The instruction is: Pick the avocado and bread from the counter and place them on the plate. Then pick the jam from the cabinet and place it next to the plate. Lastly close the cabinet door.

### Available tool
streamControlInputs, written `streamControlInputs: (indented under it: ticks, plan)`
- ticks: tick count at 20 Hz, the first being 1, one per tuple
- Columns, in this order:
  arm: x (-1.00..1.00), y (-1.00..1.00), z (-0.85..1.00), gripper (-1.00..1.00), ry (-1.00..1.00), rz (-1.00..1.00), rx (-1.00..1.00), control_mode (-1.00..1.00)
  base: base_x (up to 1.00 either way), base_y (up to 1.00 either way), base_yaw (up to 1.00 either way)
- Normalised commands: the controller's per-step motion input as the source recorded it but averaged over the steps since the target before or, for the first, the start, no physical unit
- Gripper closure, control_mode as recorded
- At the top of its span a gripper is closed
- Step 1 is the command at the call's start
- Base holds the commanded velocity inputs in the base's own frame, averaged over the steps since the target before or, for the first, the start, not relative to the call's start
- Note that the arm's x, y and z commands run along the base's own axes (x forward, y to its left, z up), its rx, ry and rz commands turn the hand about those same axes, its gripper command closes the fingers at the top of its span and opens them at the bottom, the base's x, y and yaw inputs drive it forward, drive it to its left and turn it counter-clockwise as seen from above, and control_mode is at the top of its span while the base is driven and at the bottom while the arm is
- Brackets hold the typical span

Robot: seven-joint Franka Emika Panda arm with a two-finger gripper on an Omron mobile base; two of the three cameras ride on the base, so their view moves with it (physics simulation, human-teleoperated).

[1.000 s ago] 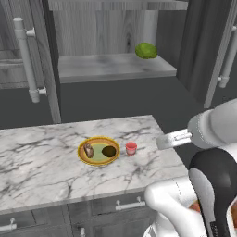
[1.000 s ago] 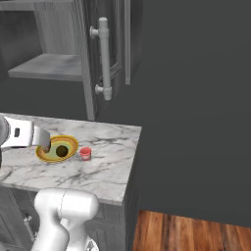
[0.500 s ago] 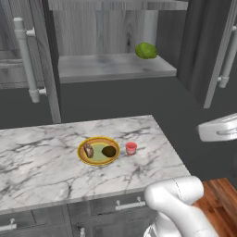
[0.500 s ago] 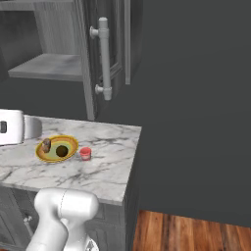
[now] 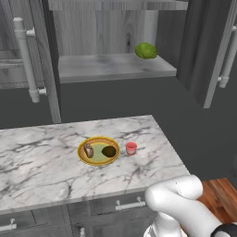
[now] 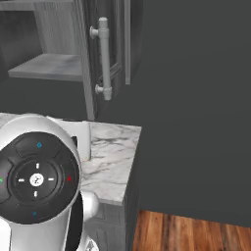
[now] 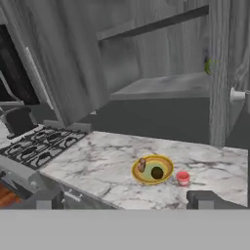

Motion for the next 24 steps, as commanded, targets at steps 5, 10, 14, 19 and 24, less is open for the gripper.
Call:
streamControlInputs:
  ticks: [5,10,14,19,24]
  plan:
    - [-0.49,-0.61,-0.04,-1.00,-0.26,0.02,0.22,-1.00,0.00,0.00,0.00]
    - [0.04,-0.22,-0.01,-1.00,-0.54,-0.07,0.09,-1.00,0.00,0.00,0.00]
    - [0.48,-0.10,0.00,-1.00,-0.34,-0.02,0.13,-1.00,0.00,0.00,0.00]
    - [0.93,-0.06,-0.07,-1.00,-0.02,0.00,0.14,-1.00,0.00,0.00,0.00]
    - [0.80,-0.29,-0.23,-1.00,0.00,0.00,0.19,-1.00,0.00,0.00,0.00]
